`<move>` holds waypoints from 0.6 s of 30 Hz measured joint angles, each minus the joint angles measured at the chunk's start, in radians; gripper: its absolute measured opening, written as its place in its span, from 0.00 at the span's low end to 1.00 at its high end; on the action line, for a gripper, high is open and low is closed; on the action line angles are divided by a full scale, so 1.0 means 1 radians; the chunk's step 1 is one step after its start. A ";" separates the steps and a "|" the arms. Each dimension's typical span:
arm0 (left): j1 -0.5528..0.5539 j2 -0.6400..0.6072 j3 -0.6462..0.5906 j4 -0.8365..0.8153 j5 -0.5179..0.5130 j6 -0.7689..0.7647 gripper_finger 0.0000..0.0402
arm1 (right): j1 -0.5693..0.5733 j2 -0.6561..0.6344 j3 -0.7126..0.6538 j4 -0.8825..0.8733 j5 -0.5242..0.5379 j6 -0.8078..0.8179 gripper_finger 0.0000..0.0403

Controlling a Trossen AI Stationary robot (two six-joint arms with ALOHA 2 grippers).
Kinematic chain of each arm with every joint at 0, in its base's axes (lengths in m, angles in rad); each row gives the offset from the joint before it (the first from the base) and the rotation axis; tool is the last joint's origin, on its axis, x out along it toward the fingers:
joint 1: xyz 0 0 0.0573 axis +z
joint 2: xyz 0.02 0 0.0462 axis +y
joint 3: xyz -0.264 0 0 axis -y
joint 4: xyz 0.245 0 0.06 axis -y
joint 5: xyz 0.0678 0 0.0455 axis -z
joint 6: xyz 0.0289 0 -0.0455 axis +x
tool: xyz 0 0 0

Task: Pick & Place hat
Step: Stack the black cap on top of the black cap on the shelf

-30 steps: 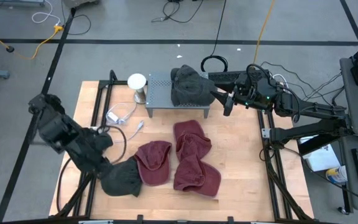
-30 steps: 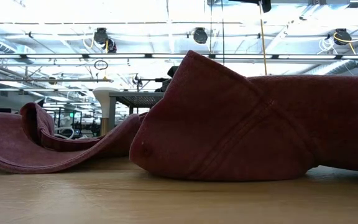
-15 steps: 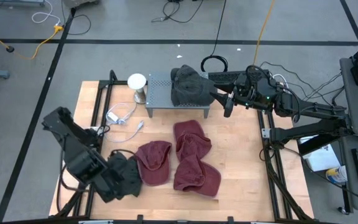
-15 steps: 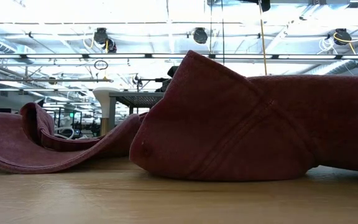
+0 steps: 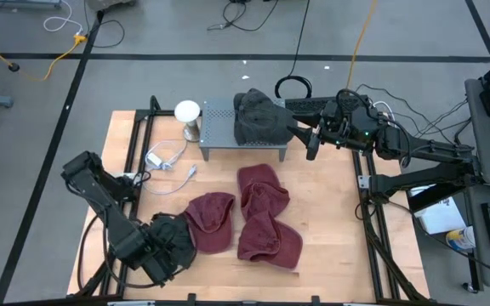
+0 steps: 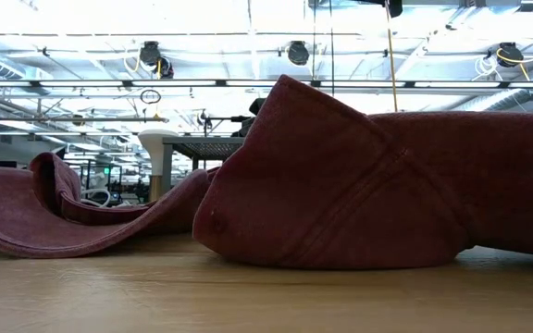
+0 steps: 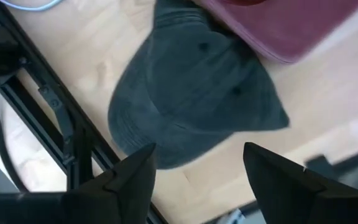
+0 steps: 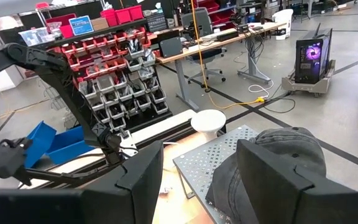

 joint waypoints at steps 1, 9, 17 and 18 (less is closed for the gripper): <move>0.000 0.000 -0.014 0.005 0.000 0.000 0.63 | 0.000 0.000 0.000 0.000 0.000 0.000 0.49; 0.013 0.000 -0.123 0.100 0.002 -0.016 0.66 | 0.000 0.000 0.000 0.000 0.000 0.000 0.49; 0.019 0.000 -0.280 0.246 0.054 -0.030 0.62 | 0.000 0.000 0.000 -0.005 0.000 0.000 0.49; 0.022 0.000 -0.294 0.250 0.053 -0.031 0.62 | 0.000 0.000 0.000 -0.008 0.000 0.000 0.49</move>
